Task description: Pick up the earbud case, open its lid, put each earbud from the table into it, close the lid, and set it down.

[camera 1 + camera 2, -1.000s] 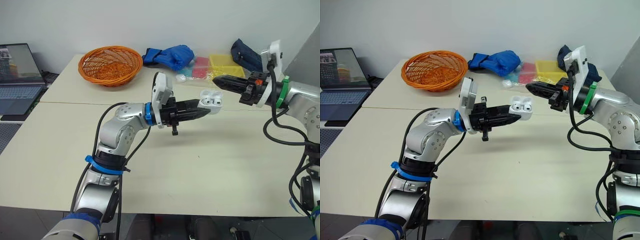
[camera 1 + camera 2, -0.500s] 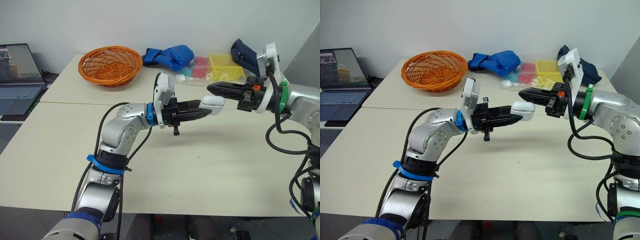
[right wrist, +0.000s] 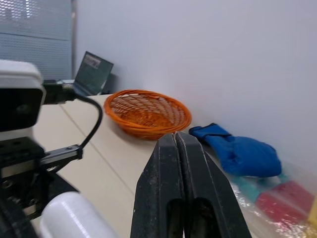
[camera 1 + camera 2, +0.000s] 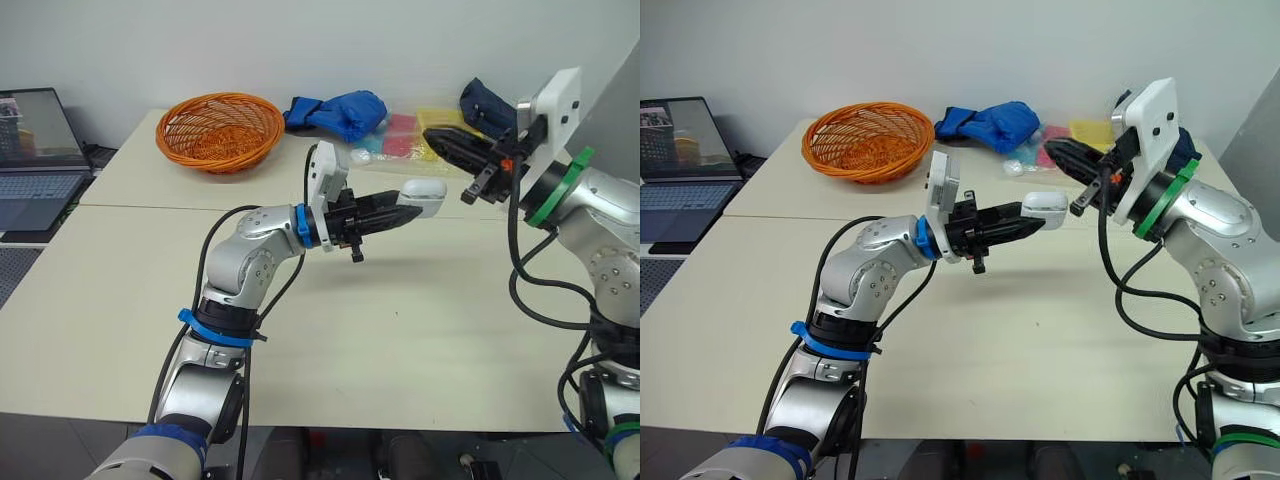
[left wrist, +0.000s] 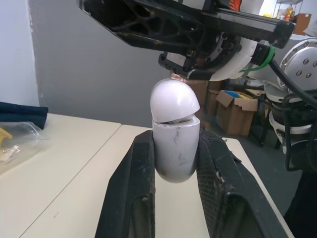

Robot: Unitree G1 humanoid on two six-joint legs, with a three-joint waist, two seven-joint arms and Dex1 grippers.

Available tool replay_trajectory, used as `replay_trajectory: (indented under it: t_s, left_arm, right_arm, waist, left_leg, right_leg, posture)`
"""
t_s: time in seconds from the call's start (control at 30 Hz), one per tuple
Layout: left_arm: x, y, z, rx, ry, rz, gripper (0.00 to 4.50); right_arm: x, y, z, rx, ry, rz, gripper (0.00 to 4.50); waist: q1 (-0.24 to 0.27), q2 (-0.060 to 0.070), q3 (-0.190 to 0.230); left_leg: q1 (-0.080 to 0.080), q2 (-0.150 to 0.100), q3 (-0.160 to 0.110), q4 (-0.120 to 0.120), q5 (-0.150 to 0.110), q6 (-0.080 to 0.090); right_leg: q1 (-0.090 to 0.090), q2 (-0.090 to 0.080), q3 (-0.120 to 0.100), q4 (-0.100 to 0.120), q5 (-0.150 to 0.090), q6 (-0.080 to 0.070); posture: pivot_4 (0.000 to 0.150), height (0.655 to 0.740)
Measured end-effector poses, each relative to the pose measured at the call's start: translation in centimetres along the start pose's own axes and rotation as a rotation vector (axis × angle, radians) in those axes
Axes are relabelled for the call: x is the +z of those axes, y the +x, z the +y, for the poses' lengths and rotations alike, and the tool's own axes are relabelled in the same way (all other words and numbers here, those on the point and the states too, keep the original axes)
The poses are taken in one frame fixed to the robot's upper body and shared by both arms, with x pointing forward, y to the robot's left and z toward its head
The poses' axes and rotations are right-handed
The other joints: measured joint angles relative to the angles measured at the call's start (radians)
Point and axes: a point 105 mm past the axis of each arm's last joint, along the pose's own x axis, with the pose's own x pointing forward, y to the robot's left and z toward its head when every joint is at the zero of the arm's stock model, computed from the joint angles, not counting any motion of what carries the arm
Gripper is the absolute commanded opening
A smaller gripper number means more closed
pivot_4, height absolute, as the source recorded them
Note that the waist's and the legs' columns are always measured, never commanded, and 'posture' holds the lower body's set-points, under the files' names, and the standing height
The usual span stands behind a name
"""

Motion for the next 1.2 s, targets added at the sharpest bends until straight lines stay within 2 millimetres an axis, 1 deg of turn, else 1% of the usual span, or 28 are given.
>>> replay_trajectory:
  t_s: [0.07,0.17,0.2,0.3,0.5,0.67,0.77,0.87,0.9,0.97,1.03,1.1,1.13,1.17,1.2]
  left_arm:
    - [0.0,0.2,0.1,0.013,0.015,-0.009,0.76]
    - [-0.1,0.4,0.4,0.028,0.015,-0.020,0.76]
    - [-0.2,0.4,0.4,0.029,0.012,-0.020,0.76]
    - [-0.4,0.3,0.6,0.038,0.010,-0.011,0.76]
    - [-1.5,0.1,1.4,0.071,-0.015,0.021,0.76]
    - [-1.7,0.1,1.5,0.075,-0.025,0.023,0.76]
    - [-1.6,-0.1,1.5,0.072,-0.020,0.030,0.76]
    - [-1.6,-1.0,1.7,0.067,-0.014,0.070,0.76]
    - [-1.8,-1.6,1.9,0.067,-0.023,0.110,0.76]
    - [-2.2,-3.2,2.4,0.082,-0.050,0.189,0.76]
    - [-2.7,-4.0,2.6,0.088,-0.103,0.239,0.76]
    - [-3.1,-4.6,3.0,0.115,-0.182,0.283,0.76]
    - [-3.4,-4.9,3.3,0.136,-0.234,0.304,0.76]
    - [-3.7,-5.3,3.5,0.163,-0.282,0.326,0.76]
    - [-4.0,-5.6,3.7,0.179,-0.310,0.335,0.76]
  right_arm:
    - [0.4,0.2,0.1,-0.021,0.010,-0.007,0.03]
    - [0.2,0.4,1.3,-0.007,0.051,0.010,0.03]
    - [0.0,0.4,1.8,-0.009,0.068,0.019,0.03]
    - [-1.6,0.2,3.1,-0.011,0.143,0.075,0.03]
    - [-3.2,-0.3,3.5,-0.070,0.184,0.149,0.03]
    - [-3.5,-0.4,3.5,-0.080,0.194,0.159,0.03]
    - [-3.4,-0.7,3.4,-0.055,0.189,0.142,0.03]
    - [-3.7,-2.0,2.9,0.024,0.144,0.173,0.61]
    - [-3.8,-2.7,2.8,0.063,0.136,0.187,0.97]
    - [-3.6,-3.9,2.2,0.117,0.123,0.195,1.55]
    - [-3.8,-5.1,2.0,0.175,0.113,0.198,2.24]
    - [-5.0,-6.3,2.7,0.248,0.118,0.230,2.94]
    - [-5.9,-6.9,3.3,0.290,0.123,0.256,3.30]
    - [-6.8,-7.5,3.9,0.333,0.122,0.279,3.78]
    - [-7.3,-7.8,4.3,0.357,0.122,0.291,4.08]
  waist:
    - [0.000,0.000,0.000]
    - [0.001,0.000,0.000]
    - [0.000,0.000,0.000]
    - [0.001,0.000,0.000]
    - [0.000,0.000,0.000]
    - [0.000,0.000,0.000]
    - [0.000,0.000,0.000]
    - [0.000,0.000,0.000]
    - [0.000,0.000,0.000]
    - [0.000,0.000,0.000]
    - [0.000,0.000,0.000]
    - [0.002,0.000,0.000]
    - [0.003,0.000,0.000]
    - [0.002,0.000,0.000]
    - [0.002,0.000,0.000]
  left_leg:
    - [0.000,0.000,0.000,0.000,0.000,0.000]
    - [0.000,0.000,0.000,-0.001,0.000,0.000]
    - [0.000,0.000,-0.001,-0.001,0.000,0.000]
    - [0.000,0.000,0.000,-0.001,0.000,0.000]
    - [0.000,0.000,0.000,0.000,0.000,0.000]
    - [0.000,0.000,0.000,0.000,0.000,0.000]
    - [0.000,0.000,0.000,0.000,0.000,0.000]
    - [0.000,0.000,0.000,0.000,0.000,0.000]
    - [0.000,0.000,0.000,0.000,0.000,0.000]
    - [0.000,0.000,0.000,-0.001,0.000,0.000]
    - [0.000,0.000,-0.001,-0.001,0.000,0.000]
    - [0.000,0.000,-0.001,0.000,0.000,0.000]
    - [0.000,0.000,-0.001,0.000,0.000,0.000]
    - [0.000,0.000,-0.001,0.000,0.000,0.000]
    - [0.000,0.000,-0.001,0.000,0.000,0.000]
  right_leg:
    - [0.000,0.000,0.000,0.000,0.001,-0.001]
    - [0.000,0.000,0.000,0.000,0.001,-0.001]
    - [0.000,0.000,-0.001,0.000,0.001,-0.001]
    - [0.000,0.000,0.000,0.000,0.001,-0.001]
    - [0.000,0.000,0.000,0.000,0.000,-0.001]
    - [0.000,0.000,0.000,0.000,0.000,-0.001]
    - [0.000,0.000,0.000,0.000,0.000,-0.001]
    - [0.000,0.000,0.000,-0.001,0.000,0.000]
    - [0.000,0.000,-0.001,-0.001,0.000,0.000]
    - [0.000,0.000,-0.001,-0.001,0.000,0.000]
    - [0.001,0.001,-0.002,-0.001,-0.001,0.001]
    - [0.001,0.001,-0.002,-0.001,-0.002,0.003]
    - [0.001,0.001,-0.002,-0.001,-0.002,0.003]
    - [0.001,0.001,-0.002,-0.001,-0.002,0.004]
    - [0.001,0.001,-0.001,-0.001,-0.002,0.004]
  posture:
    - [0.150,0.7400]
    - [0.150,0.7400]
    - [0.150,0.7400]
    - [0.150,0.7400]
    - [0.150,0.7400]
    - [0.150,0.7400]
    - [0.150,0.7400]
    - [0.150,0.7400]
    - [0.150,0.7400]
    - [0.150,0.7400]
    - [0.150,0.7400]
    - [0.150,0.7400]
    - [0.150,0.7400]
    - [0.150,0.7400]
    - [0.150,0.7400]
